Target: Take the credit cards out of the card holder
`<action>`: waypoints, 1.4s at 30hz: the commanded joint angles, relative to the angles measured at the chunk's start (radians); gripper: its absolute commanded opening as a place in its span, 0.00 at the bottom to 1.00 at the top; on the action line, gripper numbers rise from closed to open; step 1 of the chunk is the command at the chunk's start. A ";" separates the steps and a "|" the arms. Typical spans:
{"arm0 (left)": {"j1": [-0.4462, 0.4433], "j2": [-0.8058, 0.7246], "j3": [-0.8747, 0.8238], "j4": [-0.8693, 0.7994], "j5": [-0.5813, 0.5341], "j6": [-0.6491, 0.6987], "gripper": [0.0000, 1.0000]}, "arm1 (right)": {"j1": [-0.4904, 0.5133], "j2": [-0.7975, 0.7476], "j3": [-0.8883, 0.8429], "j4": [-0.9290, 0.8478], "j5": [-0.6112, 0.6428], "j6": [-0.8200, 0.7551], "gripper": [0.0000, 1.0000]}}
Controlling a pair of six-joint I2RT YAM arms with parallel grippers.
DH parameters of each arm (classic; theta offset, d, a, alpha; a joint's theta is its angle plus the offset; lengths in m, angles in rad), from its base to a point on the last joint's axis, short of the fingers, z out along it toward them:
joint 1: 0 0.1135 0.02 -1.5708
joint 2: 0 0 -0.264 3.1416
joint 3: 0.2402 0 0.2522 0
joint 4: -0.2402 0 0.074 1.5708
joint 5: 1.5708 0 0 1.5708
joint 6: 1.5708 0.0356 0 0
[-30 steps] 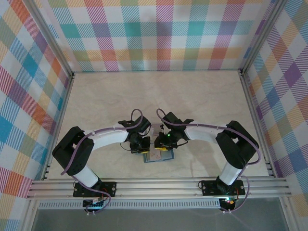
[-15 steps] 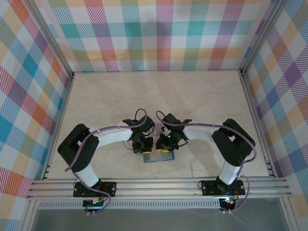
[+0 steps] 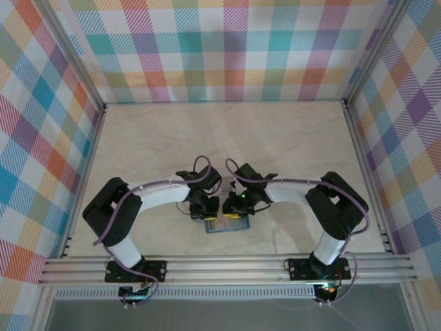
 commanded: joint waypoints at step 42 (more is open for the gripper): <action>-0.011 0.037 -0.026 -0.068 -0.056 0.020 0.00 | 0.024 -0.059 0.134 -0.444 0.346 -0.159 0.03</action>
